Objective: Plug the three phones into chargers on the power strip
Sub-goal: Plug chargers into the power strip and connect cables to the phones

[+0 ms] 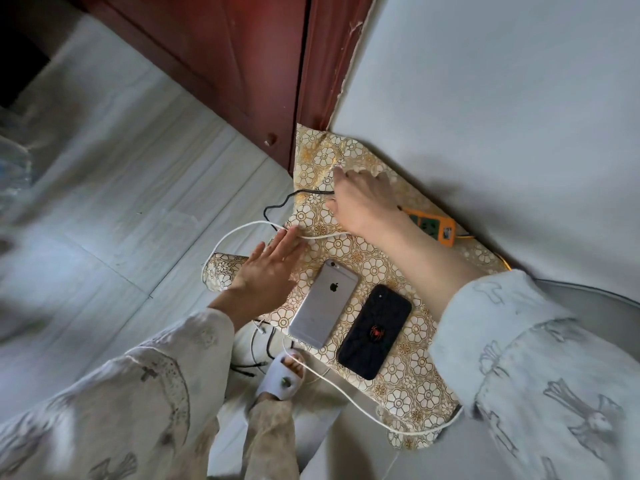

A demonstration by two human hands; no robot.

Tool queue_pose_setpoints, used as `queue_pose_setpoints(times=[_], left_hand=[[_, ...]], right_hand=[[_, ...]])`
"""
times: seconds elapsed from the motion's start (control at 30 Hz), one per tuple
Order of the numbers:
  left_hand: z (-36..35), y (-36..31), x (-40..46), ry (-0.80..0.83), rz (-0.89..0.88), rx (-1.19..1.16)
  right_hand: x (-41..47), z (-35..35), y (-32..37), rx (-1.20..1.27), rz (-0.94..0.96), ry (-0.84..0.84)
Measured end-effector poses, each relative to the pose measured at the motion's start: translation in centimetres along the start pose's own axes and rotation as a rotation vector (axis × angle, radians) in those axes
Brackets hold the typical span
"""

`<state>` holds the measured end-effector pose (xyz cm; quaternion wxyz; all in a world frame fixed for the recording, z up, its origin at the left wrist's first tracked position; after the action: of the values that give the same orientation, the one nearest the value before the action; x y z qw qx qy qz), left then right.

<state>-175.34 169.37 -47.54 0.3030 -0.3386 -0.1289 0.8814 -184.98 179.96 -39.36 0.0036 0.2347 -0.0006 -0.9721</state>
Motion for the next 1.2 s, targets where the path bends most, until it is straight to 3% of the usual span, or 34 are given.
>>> queue_pose_setpoints(times=[0.1, 0.2, 0.3, 0.4, 0.53, 0.67, 0.83, 0.97, 1.07, 1.2], left_hand=[[1.2, 0.1, -0.9, -0.090, -0.046, -0.201], [2.8, 0.8, -2.2, -0.210, -0.056, -0.413], [4.1, 3.3, -3.6, -0.355, 0.150, -0.521], [6.8, 4.9, -4.4, -0.530, 0.254, -0.600], [8.9, 3.5, -2.1, -0.432, 0.162, -0.532], [10.1, 3.5, -2.1, -0.455, 0.185, -0.676], [10.6, 2.5, -2.6, -0.282, 0.085, -0.455], [14.7, 3.7, -6.1, -0.468, 0.051, -0.407], [17.9, 3.7, -8.8, -0.497, 0.023, -0.307], [21.6, 1.4, -11.8, -0.447, -0.048, -0.147]], right_hand=[[0.2, -0.5, 1.1, 0.026, -0.065, -0.024], [-0.4, 0.7, 1.2, 0.149, -0.101, -0.158], [-1.7, 2.0, 0.6, 0.425, -0.107, -0.219], [-3.6, 2.5, 0.4, 0.804, -0.109, -0.144], [-6.9, 3.5, 0.1, 1.052, -0.117, -0.111], [-9.3, 5.4, -1.7, 1.151, -0.127, -0.186], [-11.5, 5.0, -2.8, 1.121, -0.212, -0.197], [-13.3, 5.2, -3.3, 1.044, -0.352, -0.320], [-15.2, 4.7, -1.9, 1.156, -0.482, -0.381], [-16.7, 2.1, 4.8, 1.274, -0.428, -0.090]])
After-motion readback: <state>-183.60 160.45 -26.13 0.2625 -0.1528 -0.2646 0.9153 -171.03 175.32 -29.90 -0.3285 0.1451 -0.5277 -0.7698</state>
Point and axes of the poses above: each hand's wrist, its own x-axis towards the middle knuckle, its own z-axis out of the back of the hand, y = z × x, the point moved 10 cm from there along x, towards the middle knuckle, and after that the axes turned 2 degrees about -z, right-handed, at the moved point
